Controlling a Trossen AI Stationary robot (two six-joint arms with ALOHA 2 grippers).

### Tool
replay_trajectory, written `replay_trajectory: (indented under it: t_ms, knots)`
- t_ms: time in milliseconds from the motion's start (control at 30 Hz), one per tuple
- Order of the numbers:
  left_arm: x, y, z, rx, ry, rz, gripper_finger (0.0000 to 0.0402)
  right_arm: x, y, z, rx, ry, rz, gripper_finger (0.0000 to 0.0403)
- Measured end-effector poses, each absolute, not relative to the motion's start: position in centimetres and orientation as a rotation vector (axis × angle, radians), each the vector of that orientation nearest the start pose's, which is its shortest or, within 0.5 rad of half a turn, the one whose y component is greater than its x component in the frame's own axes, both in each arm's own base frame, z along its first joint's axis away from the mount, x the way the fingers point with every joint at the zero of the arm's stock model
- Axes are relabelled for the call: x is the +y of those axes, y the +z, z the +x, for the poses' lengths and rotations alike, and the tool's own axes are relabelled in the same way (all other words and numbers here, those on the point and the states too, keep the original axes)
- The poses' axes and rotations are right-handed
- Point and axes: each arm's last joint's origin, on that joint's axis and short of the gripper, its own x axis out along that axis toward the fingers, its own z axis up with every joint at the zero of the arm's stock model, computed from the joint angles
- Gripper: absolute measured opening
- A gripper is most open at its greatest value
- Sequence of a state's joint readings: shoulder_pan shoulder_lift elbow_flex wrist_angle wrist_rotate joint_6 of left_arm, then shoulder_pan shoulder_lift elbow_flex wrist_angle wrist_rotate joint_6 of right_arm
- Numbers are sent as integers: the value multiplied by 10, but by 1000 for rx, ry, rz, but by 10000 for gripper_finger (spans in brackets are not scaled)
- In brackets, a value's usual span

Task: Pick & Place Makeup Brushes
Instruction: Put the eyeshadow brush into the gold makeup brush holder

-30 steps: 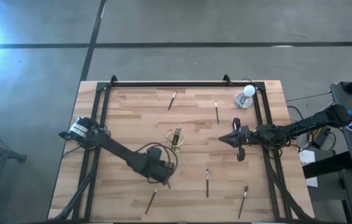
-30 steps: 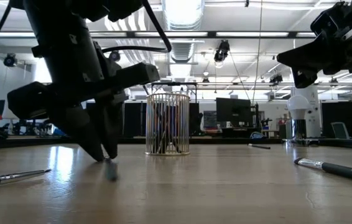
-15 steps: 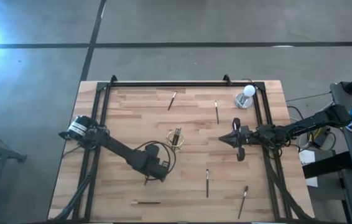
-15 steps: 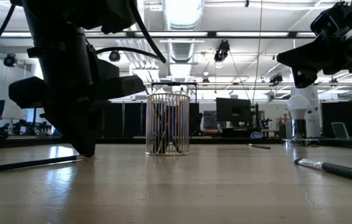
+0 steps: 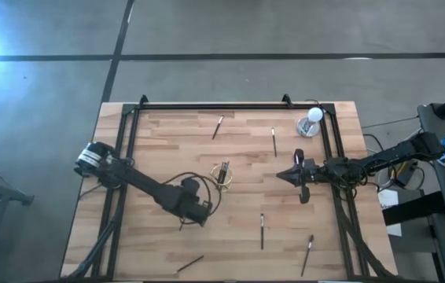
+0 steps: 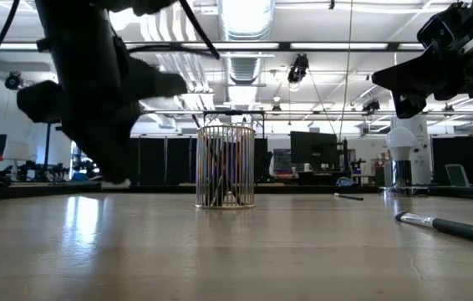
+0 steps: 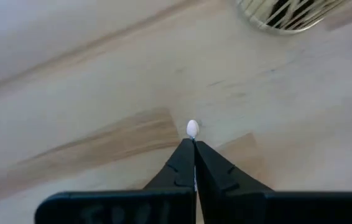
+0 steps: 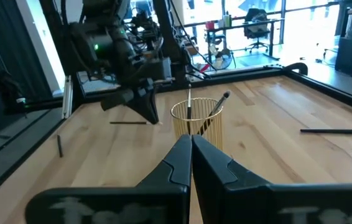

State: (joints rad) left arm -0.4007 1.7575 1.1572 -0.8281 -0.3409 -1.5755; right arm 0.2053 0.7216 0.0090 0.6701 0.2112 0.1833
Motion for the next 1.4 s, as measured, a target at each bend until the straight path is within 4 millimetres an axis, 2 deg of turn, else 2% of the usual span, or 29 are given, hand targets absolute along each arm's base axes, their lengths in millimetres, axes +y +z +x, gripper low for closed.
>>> replay_trajectory:
  t_ms: [167, 367, 567, 667, 867, 1000, 1100, 1267, 1400]
  knots:
    - [-111, 203, 292, 899, 891, -798, 0, 23, 159, 141, 41, -10, 174, 8]
    - [-103, 241, 279, 658, 865, -709, 0, 23, 159, 141, 42, -10, 174, 8]
    - [-95, 277, 272, 419, 821, -547, 0, 23, 159, 141, 42, -10, 174, 8]
    - [-91, 291, 276, 333, 798, -431, 0, 23, 159, 141, 41, -9, 174, 8]
    - [-79, 309, 295, 244, 720, -257, 0, 23, 159, 141, 40, -9, 174, 8]
    - [-65, 308, 310, 169, 574, -199, 0, 23, 160, 141, 34, -10, 175, 8]
    - [-51, 300, 315, 91, 471, -168, 0, 23, 161, 141, 23, -9, 175, 8]
    - [-28, 275, 310, -7, 397, -123, 0, 23, 161, 141, 21, -10, 176, 8]
    - [-16, 253, 299, -71, 360, -140, 0, 23, 161, 141, 21, -10, 171, 8]
